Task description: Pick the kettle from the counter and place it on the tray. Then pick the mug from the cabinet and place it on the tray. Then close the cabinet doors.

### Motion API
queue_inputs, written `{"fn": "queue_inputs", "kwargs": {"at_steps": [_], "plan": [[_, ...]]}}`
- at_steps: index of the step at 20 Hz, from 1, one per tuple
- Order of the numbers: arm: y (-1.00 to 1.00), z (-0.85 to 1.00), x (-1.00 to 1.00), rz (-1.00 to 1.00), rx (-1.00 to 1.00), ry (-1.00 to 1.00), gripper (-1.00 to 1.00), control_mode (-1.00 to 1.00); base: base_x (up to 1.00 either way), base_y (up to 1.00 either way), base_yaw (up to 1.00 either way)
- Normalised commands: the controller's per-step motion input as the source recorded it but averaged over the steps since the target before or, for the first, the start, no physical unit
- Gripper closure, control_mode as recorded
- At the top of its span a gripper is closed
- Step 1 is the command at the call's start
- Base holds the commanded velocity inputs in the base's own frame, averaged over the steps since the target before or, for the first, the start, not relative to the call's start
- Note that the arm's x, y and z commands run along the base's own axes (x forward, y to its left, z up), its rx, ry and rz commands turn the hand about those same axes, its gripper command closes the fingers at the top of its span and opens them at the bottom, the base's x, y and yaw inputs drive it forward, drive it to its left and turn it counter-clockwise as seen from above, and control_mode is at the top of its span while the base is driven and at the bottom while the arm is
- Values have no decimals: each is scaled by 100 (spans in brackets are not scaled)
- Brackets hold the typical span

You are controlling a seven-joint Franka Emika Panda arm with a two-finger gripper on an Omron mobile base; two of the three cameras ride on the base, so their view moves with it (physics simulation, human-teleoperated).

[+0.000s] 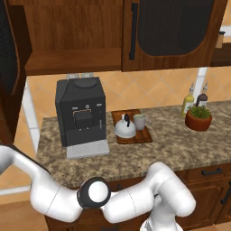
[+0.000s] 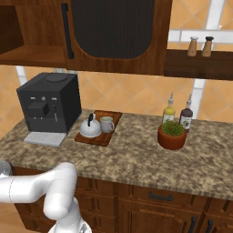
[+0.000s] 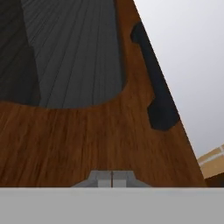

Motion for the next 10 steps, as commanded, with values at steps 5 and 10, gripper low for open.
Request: {"fn": "queue_inputs", "kwargs": {"at_steps": [5, 10], "plan": [[-63, 16, -8, 0, 1, 17, 100, -100, 0, 0, 0], [-71, 3, -1, 0, 0, 46, 100, -100, 0, 0, 0]]}}
